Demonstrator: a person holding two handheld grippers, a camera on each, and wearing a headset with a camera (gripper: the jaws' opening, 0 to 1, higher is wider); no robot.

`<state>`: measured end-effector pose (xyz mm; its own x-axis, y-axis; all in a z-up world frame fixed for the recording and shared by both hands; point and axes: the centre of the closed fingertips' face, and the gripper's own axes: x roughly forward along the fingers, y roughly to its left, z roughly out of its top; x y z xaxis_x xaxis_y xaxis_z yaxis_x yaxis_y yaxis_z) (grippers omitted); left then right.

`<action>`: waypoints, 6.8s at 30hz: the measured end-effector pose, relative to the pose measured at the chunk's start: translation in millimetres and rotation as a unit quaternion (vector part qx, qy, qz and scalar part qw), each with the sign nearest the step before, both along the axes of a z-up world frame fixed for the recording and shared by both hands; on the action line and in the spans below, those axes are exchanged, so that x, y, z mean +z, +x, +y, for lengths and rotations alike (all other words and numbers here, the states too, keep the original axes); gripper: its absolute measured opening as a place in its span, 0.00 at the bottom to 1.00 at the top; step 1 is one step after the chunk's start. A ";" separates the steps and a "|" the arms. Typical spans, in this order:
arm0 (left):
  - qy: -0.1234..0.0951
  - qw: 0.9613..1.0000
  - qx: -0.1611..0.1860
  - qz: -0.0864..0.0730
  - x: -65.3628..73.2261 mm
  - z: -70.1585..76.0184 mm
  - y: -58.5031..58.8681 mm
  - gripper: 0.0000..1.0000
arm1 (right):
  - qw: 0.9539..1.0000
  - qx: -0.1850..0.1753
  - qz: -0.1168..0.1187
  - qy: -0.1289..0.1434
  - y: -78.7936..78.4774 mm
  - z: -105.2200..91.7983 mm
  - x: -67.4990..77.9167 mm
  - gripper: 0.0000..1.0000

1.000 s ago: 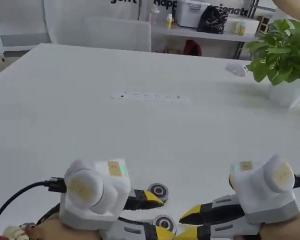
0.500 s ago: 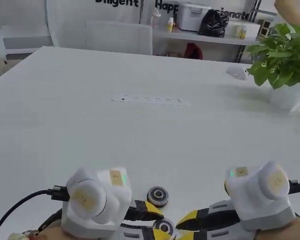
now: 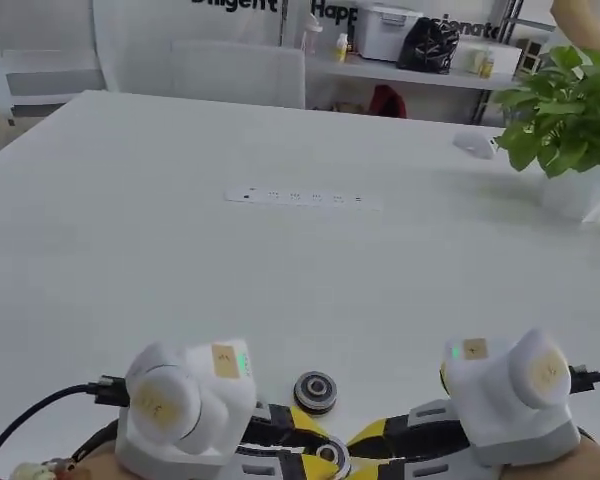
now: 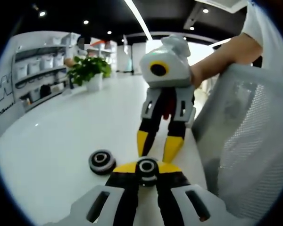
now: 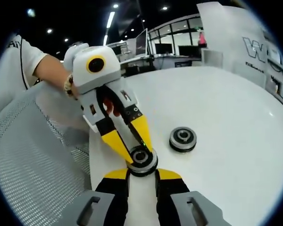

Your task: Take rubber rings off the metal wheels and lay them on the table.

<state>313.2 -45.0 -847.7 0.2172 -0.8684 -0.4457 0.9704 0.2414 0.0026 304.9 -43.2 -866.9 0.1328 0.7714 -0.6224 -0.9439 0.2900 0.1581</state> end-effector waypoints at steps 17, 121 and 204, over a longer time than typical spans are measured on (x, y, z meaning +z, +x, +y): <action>-0.006 1.000 0.008 -0.002 0.6 3.4 4.1 0.14 | 0.999 0.000 -0.027 -0.029 7.1 -5.3 -1.8 0.01; -0.012 0.999 0.018 -0.025 0.1 5.0 7.6 0.14 | 0.890 -0.224 0.345 0.199 13.6 5.8 32.0 0.00; 0.013 0.998 -0.032 -0.046 49.0 26.7 -0.1 0.39 | 0.905 -0.242 0.292 0.193 24.5 0.9 45.7 0.00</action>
